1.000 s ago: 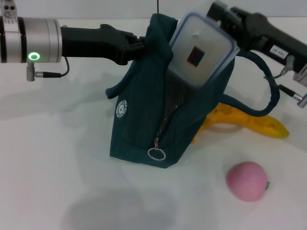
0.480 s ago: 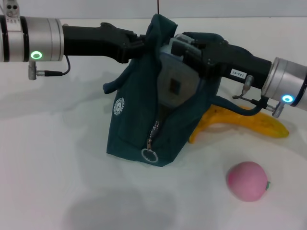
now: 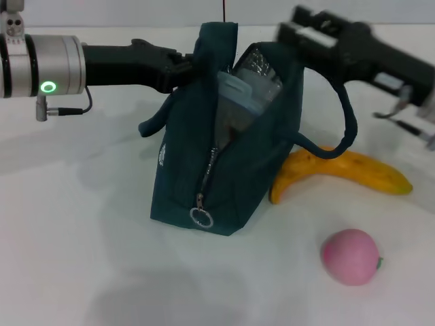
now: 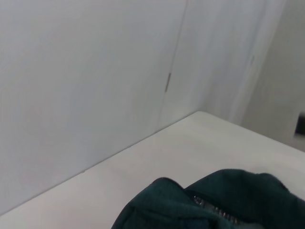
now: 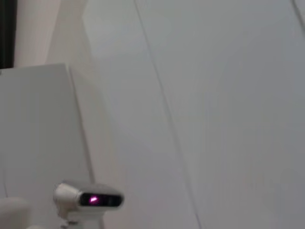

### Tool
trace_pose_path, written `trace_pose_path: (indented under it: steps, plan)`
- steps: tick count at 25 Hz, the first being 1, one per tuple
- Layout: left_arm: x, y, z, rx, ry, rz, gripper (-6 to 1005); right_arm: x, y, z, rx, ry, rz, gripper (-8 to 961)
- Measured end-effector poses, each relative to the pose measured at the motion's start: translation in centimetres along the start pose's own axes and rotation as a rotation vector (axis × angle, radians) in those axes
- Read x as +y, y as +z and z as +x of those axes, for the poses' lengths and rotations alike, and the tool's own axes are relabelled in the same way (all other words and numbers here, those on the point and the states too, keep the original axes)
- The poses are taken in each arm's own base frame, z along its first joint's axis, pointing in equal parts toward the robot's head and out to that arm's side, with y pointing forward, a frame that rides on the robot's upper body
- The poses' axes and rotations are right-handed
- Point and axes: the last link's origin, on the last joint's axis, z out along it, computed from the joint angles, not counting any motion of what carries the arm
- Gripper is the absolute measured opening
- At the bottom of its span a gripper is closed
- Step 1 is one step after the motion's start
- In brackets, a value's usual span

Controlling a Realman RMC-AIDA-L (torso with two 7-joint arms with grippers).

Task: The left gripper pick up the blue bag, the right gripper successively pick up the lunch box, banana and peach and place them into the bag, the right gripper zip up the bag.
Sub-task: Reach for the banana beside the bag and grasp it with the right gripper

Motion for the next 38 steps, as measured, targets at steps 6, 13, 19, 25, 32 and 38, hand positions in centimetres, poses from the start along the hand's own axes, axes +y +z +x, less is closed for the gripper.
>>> trace_pose_path:
  steps: [6, 13, 19, 25, 32, 38]
  plan:
    - [-0.3, -0.7, -1.0, 0.001, -0.014, 0.025, 111, -2.4, -5.1, -2.5, 0.164, -0.020, 0.090, 493]
    - [-0.3, -0.4, -1.1, 0.001, 0.009, 0.032, 111, -4.5, -8.8, -1.5, 0.594, -0.002, 0.327, 604]
    - [-0.3, 0.7, -0.6, 0.001, 0.013, 0.027, 111, -4.4, -6.5, -0.2, 0.845, -0.044, 0.359, 609]
    - [-0.3, 1.1, -0.3, 0.000, 0.019, 0.019, 111, -3.5, -3.5, -1.5, 0.883, -0.092, 0.277, 617]
    - [-0.3, 1.1, -0.1, 0.002, 0.025, 0.018, 111, -3.7, -1.1, -1.5, 1.007, -0.146, 0.291, 626]
    - [-0.3, 1.3, 0.3, 0.004, 0.032, 0.014, 111, -3.4, 0.5, -0.8, 1.090, -0.187, 0.260, 687]
